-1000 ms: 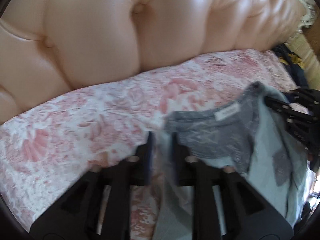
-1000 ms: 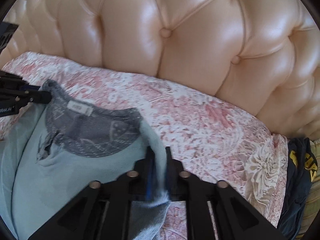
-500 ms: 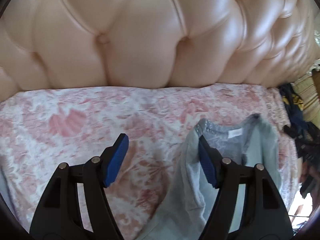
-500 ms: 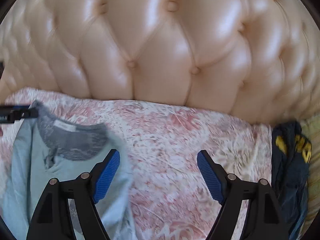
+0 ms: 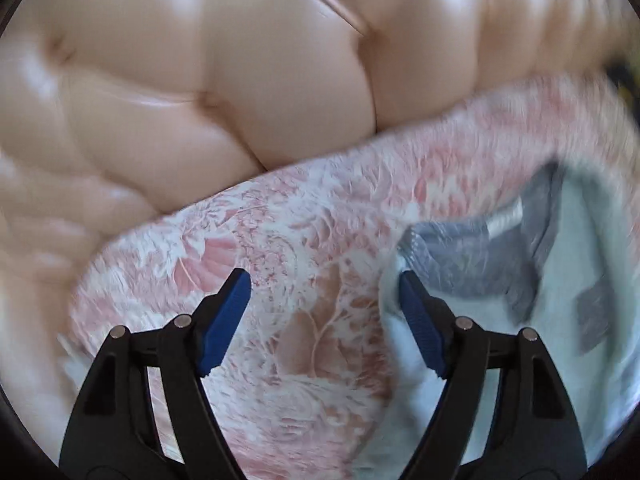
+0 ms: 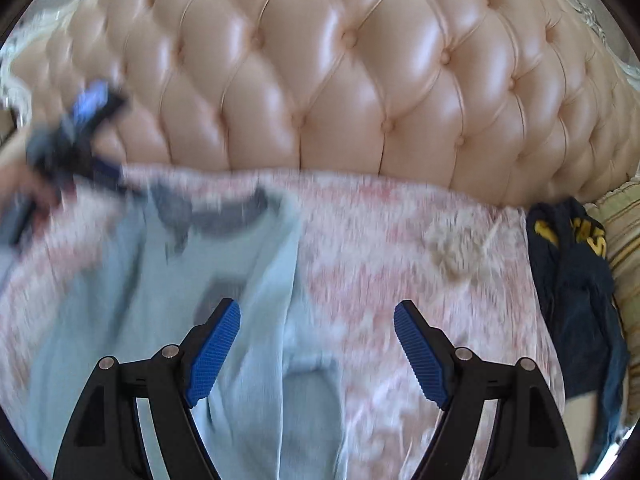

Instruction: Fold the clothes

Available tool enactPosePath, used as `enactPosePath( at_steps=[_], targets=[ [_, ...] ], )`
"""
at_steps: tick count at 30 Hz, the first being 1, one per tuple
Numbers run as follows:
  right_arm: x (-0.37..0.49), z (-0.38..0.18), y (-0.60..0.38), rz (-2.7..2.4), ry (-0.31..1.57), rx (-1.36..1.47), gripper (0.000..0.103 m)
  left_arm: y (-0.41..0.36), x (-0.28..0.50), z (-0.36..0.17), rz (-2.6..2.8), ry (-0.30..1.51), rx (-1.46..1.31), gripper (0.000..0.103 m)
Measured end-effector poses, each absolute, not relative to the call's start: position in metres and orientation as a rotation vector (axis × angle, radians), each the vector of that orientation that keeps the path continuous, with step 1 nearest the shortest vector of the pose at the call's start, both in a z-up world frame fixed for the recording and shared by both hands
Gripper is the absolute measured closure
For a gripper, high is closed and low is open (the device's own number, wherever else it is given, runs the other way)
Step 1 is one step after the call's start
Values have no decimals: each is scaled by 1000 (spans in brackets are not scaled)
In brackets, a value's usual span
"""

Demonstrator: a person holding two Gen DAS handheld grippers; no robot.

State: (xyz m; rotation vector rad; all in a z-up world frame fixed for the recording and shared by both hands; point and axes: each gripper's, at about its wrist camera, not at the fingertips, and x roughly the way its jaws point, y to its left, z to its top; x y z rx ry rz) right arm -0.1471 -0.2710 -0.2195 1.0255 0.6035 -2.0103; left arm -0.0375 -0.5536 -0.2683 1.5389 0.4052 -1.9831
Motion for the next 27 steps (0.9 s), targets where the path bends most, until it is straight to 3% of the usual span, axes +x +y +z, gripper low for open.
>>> enactPosePath(
  at_steps=[4, 7, 13, 14, 15, 16, 17, 23, 25, 26, 27],
  targets=[
    [-125, -240, -262, -1986, 640, 1074, 23, -552, -17, -257, -2008, 491, 1463, 24],
    [-111, -252, -261, -1974, 689, 1089, 23, -551, -1, -249, -2025, 555, 1405, 15],
    [-99, -260, -257, -2010, 781, 1075, 24, -548, 30, -233, -2052, 680, 1284, 17],
    [-101, -261, -256, -1992, 755, 1099, 40, -544, 39, -230, -2063, 710, 1259, 17],
    [-102, -262, -254, -1985, 738, 1117, 79, -533, 52, -226, -2083, 754, 1223, 17],
    [-102, -262, -254, -1989, 737, 1123, 95, -523, 65, -222, -2103, 798, 1187, 17],
    [-100, -260, -252, -1993, 724, 1123, 103, -512, 78, -218, -2122, 843, 1150, 17],
    [-108, -237, -243, -2026, 611, 1111, 103, -439, 151, -213, -2198, 1109, 988, 17],
    [-113, -233, -234, -1972, 518, 1184, 97, -416, 165, -217, -2216, 1126, 987, 17],
    [-115, -231, -229, -1943, 471, 1220, 86, -404, 171, -221, -2215, 1134, 990, 17],
    [-117, -229, -224, -1915, 425, 1252, 56, -394, 177, -225, -2215, 1143, 992, 17]
  ],
)
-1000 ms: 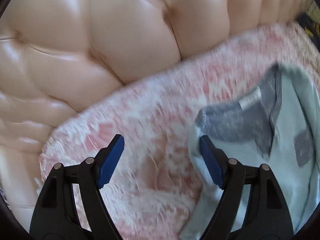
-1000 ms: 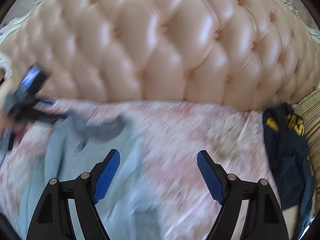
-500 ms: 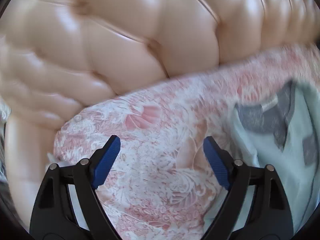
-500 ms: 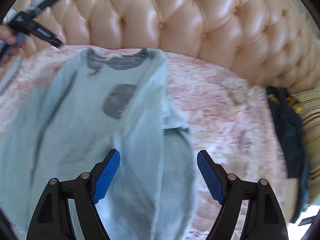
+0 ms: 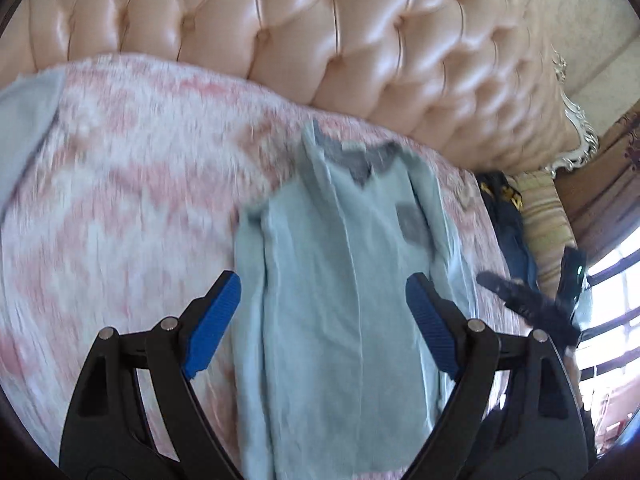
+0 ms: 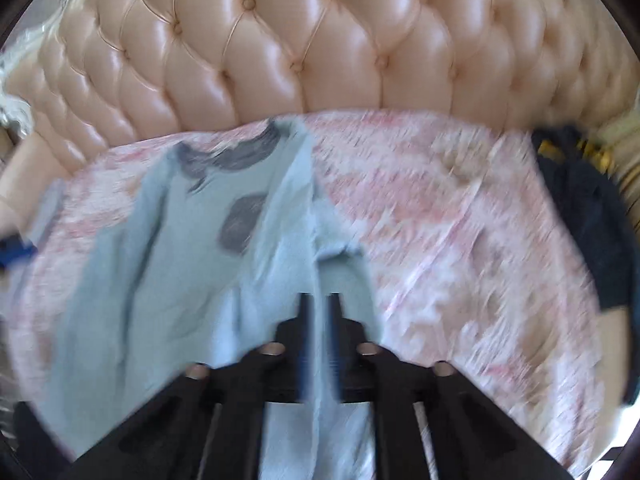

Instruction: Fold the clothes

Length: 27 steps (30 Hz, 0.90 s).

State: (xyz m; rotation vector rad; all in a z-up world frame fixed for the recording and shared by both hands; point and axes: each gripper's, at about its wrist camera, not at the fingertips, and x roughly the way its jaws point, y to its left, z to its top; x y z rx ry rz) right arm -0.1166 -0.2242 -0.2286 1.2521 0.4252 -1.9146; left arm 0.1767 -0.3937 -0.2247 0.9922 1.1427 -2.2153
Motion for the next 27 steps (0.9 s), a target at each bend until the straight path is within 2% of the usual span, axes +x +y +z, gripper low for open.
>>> enactPosePath(
  at_steps=[2, 8, 10, 12, 18, 25, 26, 27],
  targets=[
    [-110, -228, -205, -1873, 312, 1280, 23, -377, 184, -231, -2217, 1164, 999, 17],
    [-102, -243, -172, -1824, 120, 1415, 23, -348, 195, -239, -2232, 1242, 1000, 17],
    [-103, -252, -163, -1810, 56, 1472, 25, -341, 197, -238, -2246, 1266, 995, 17],
    [-99, -259, -159, -1768, 6, 1511, 36, -335, 199, -236, -2261, 1289, 991, 17],
    [-64, -257, -135, -1766, -38, 1523, 37, -297, 226, -222, -2423, 1243, 928, 17],
    [-15, -276, -100, -1717, -123, 1603, 37, -268, 263, -238, -2334, 1345, 956, 17],
    [-15, -276, -100, -1714, -129, 1601, 43, -266, 266, -239, -2323, 1359, 951, 17],
    [-14, -277, -99, -1708, -138, 1602, 60, -267, 269, -239, -2315, 1365, 947, 17]
  ],
)
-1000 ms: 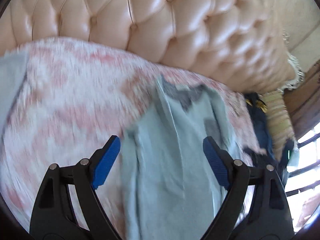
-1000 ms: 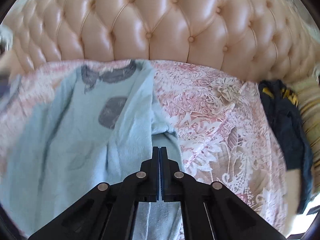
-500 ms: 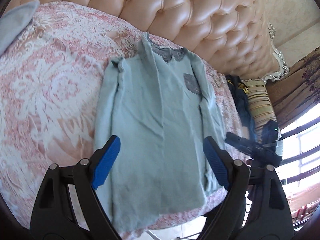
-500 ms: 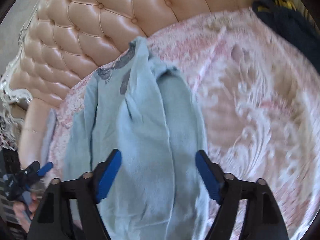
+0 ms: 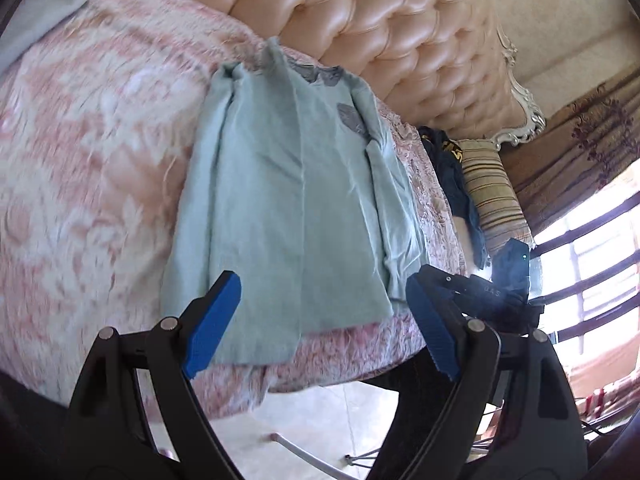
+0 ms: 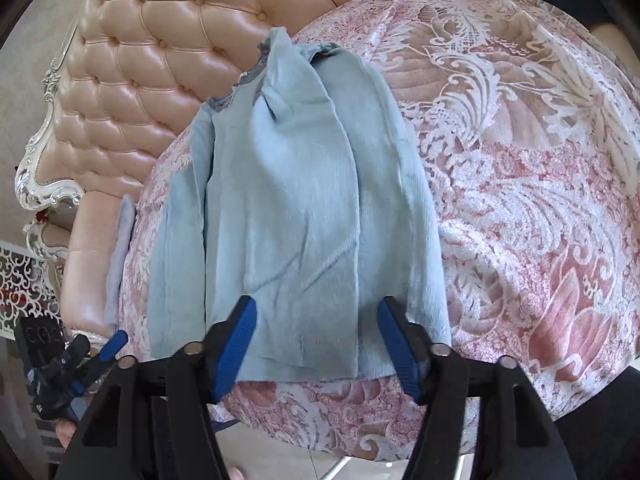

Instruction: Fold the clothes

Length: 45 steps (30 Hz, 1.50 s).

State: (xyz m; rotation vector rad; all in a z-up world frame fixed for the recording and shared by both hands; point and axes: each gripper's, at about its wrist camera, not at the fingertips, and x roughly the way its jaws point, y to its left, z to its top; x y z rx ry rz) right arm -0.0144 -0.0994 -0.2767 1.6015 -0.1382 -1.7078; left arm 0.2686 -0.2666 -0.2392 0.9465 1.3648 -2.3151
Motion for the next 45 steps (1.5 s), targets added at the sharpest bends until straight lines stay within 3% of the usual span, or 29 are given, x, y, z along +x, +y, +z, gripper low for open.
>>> enactPosePath(
  at_steps=[1, 2, 3, 10, 21, 25, 27, 31, 32, 33, 34, 36, 41, 45],
  targets=[
    [-17, -278, -98, -1686, -175, 1614, 72, -266, 271, -239, -2308, 1366, 940, 17],
    [-19, -279, -97, -1673, -187, 1626, 95, -267, 274, -239, -2302, 1368, 933, 17],
    [-20, -281, -96, -1660, -198, 1636, 101, -268, 275, -238, -2300, 1368, 926, 17],
    [-17, -259, -112, -1630, -220, 1571, 101, -275, 281, -240, -2277, 1388, 910, 17],
    [-206, -104, -166, -1826, -568, 1038, 101, -271, 272, -237, -2274, 1382, 942, 17],
    [-265, -105, -153, -2044, -523, 1096, 101, -269, 266, -244, -2265, 1323, 984, 17],
    [-295, -106, -147, -2153, -498, 1123, 96, -264, 263, -246, -2279, 1256, 1015, 17],
    [-330, -118, -131, -2313, -429, 1182, 95, -236, 248, -248, -2382, 932, 1131, 18],
    [-323, -128, -125, -2313, -405, 1202, 93, -228, 244, -250, -2407, 858, 1166, 24],
    [-315, -137, -119, -2308, -378, 1220, 84, -220, 240, -252, -2431, 782, 1199, 32],
    [-294, -145, -123, -2262, -335, 1226, 78, -211, 237, -254, -2449, 707, 1231, 36],
    [-253, -161, -129, -2170, -251, 1236, 52, -190, 232, -262, -2455, 513, 1283, 41],
    [-131, -186, -151, -1899, -61, 1195, 43, -130, 226, -287, -2403, -29, 1383, 41],
    [-46, -197, -159, -1711, -24, 1157, 35, -103, 227, -307, -2322, -318, 1436, 52]
  ],
)
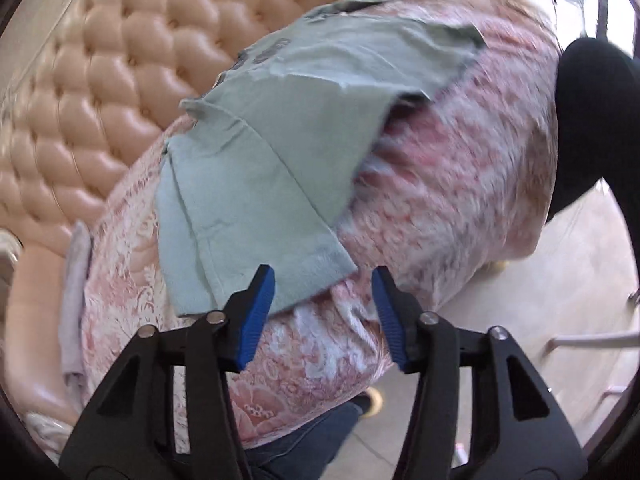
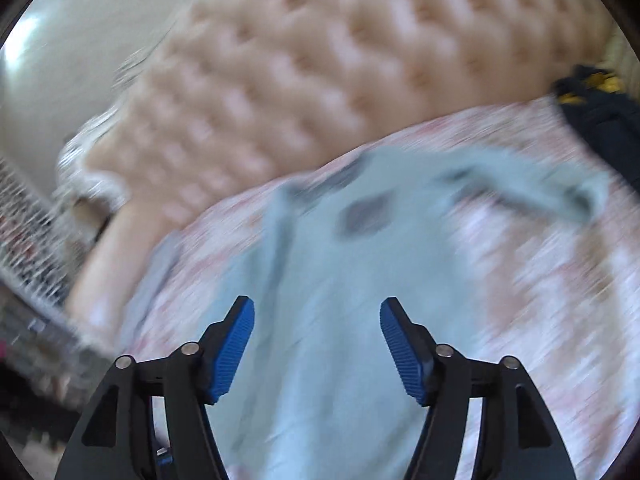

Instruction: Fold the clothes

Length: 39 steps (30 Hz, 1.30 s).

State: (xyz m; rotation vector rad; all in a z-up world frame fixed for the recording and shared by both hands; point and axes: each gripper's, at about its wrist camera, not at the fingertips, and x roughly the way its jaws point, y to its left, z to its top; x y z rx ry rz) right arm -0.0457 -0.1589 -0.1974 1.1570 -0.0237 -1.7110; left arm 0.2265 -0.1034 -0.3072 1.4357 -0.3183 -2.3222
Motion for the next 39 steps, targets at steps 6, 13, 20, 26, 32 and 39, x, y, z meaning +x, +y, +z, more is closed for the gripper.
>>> enactPosePath(
  at_steps=[6, 13, 20, 26, 32, 39],
  targets=[
    [24, -218, -159, -1558, 13, 1170, 33, -99, 227, -322, -2230, -493, 1455, 59],
    [26, -232, -154, -1549, 10, 1221, 31, -106, 212, -331, -2182, -666, 1477, 66],
    [25, -231, -151, -1552, -6, 1237, 29, -129, 200, -304, -2212, -553, 1447, 93],
    [22, -229, -148, -1564, -32, 1258, 29, -170, 193, -240, -2374, -274, 1399, 94],
    [20, -221, -146, -1591, -18, 1249, 28, -344, 245, -119, -2287, 246, 994, 94],
    [12, -236, -142, -1642, 4, 1313, 26, -549, 329, -133, -1882, 578, 898, 95]
  ],
)
